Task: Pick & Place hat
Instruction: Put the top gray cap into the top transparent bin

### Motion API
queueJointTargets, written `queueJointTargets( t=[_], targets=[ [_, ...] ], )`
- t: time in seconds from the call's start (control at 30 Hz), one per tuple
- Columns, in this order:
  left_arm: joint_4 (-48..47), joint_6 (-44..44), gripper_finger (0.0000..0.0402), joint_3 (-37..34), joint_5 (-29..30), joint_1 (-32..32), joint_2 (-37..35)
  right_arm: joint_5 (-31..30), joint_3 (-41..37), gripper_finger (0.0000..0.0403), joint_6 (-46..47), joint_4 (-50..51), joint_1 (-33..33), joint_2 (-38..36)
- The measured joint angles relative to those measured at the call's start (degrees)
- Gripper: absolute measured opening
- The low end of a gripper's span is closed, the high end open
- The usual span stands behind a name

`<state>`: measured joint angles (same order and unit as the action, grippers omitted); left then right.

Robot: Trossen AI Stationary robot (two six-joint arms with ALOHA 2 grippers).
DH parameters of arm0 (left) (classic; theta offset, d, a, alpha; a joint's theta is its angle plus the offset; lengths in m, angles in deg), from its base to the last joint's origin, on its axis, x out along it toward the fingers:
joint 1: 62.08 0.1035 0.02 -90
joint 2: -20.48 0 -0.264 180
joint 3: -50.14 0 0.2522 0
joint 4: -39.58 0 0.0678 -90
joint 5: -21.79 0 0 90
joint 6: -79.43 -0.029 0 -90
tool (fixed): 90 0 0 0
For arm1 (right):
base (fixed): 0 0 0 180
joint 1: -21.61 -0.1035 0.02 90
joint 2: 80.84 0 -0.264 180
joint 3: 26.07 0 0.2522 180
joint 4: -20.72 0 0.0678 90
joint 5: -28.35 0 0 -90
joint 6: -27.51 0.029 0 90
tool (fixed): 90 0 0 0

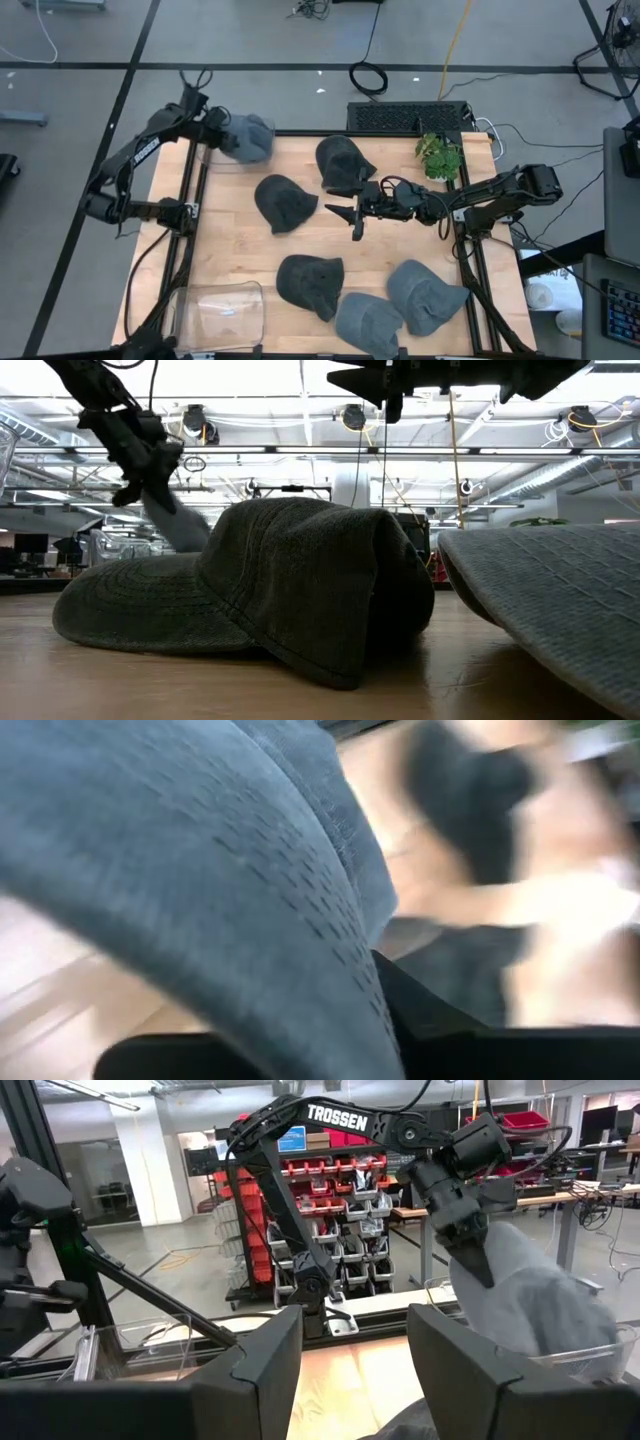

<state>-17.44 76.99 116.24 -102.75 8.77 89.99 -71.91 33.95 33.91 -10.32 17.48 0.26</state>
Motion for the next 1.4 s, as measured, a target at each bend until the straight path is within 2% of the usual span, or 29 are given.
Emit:
queueJointTargets(
  t=[0.17,0.43,0.63,0.7,0.83,0.97,1.13,1.4],
  targets=[
    [2.4,0.0,0.0007,0.0,-9.1,0.0,-0.6,0.0,0.0,0.0173,0.0,0.0,0.0,0.0],
    [2.7,-1.6,0.0007,0.0,-9.5,0.0,0.5,0.0,0.0,0.0173,1.1,0.1,-0.1,0.0],
    [7.6,-0.9,0.0007,0.0,-25.5,0.3,-0.3,0.0,0.0,0.0173,1.5,0.1,-0.1,0.0],
    [7.5,-2.5,0.0007,0.0,-27.2,0.5,-0.3,0.0,0.0,0.0173,1.5,0.1,-0.1,0.0],
    [6.5,-5.2,0.0008,0.0,-26.1,0.5,-0.2,0.0,0.0,0.0173,2.3,0.3,-0.1,0.0],
    [3.6,-5.8,0.0007,0.0,-18.5,0.5,-0.2,0.0,0.0,0.0173,2.5,0.5,-0.1,0.0],
    [4.5,-4.4,0.0007,0.0,-17.6,0.4,-0.2,0.1,0.0,0.0173,2.5,0.5,-0.5,0.0],
    [2.0,-1.7,0.0018,0.0,-2.5,0.4,-0.2,0.1,0.0,0.0173,2.6,0.6,-0.5,0.0]
  ],
)
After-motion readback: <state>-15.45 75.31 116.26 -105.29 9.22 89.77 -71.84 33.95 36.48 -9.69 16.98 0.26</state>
